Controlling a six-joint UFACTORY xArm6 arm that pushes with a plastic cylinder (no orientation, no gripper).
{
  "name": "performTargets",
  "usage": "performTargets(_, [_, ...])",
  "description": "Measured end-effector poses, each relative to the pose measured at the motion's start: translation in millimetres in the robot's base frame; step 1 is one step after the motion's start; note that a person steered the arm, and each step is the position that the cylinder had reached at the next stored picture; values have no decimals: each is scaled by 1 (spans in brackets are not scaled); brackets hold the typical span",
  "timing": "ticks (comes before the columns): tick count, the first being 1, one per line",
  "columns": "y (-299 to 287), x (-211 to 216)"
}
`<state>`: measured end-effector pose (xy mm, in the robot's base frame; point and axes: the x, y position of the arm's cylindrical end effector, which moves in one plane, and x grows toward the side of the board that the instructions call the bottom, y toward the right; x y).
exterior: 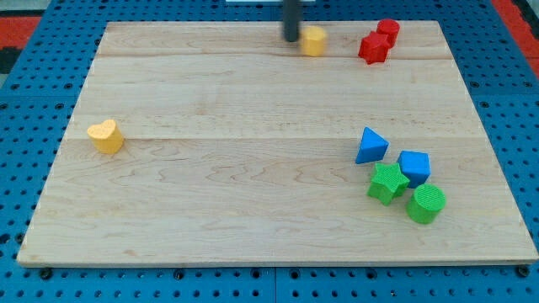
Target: Push the yellow heart closer to the yellow hexagon
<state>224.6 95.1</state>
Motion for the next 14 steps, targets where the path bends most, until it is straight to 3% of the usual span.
performTargets(1, [-30, 20])
performTargets(2, [-169, 84])
performTargets(3, [-270, 217])
performTargets(4, [-378, 304])
performTargets(5, [-370, 255])
performTargets(6, [-249, 213])
performTargets(7, [-245, 180])
performTargets(8, [-276, 233])
performTargets(9, [-291, 163])
performTargets(11, [-100, 117])
performTargets(12, [-175, 102])
performTargets(13, [-191, 151])
performTargets(14, [-275, 140])
